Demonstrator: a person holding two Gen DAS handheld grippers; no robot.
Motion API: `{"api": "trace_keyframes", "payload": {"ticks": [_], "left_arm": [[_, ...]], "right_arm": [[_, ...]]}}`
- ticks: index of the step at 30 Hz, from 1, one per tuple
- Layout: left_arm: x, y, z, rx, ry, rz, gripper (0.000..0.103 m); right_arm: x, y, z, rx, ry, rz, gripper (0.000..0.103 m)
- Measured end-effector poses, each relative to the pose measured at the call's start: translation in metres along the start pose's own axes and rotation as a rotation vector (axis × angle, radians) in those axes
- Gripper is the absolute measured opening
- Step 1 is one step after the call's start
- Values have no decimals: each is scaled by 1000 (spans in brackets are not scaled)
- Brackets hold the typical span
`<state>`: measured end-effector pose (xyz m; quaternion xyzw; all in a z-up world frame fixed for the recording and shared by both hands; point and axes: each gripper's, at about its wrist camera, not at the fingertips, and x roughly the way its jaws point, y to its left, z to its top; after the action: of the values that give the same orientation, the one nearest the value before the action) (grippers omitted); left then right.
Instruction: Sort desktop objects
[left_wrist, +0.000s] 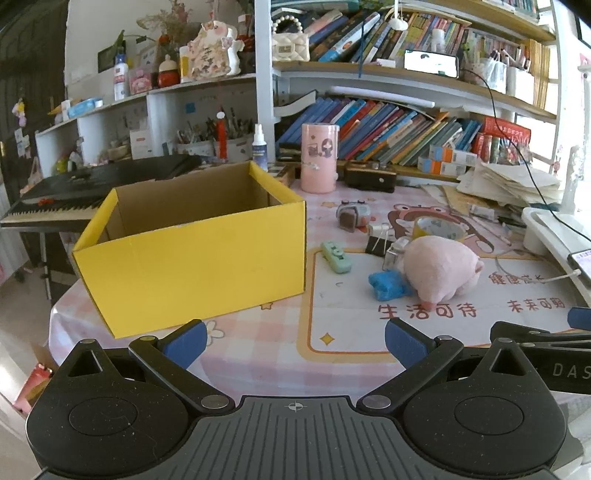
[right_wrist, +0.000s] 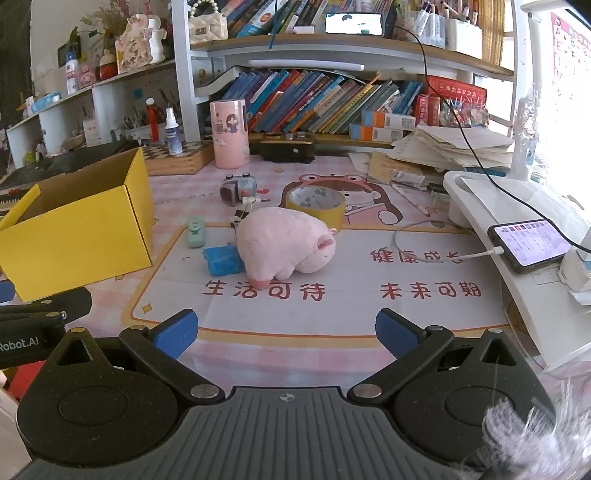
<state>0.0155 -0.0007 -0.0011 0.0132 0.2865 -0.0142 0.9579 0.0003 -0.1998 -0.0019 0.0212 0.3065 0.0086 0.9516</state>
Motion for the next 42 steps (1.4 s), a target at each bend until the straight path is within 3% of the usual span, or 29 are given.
{"api": "trace_keyframes", "payload": {"ticks": [42], "left_arm": [[1,8,-2,-15,23,-14,103]], "right_arm": [[-1,4,-3,2,17,0,103]]}}
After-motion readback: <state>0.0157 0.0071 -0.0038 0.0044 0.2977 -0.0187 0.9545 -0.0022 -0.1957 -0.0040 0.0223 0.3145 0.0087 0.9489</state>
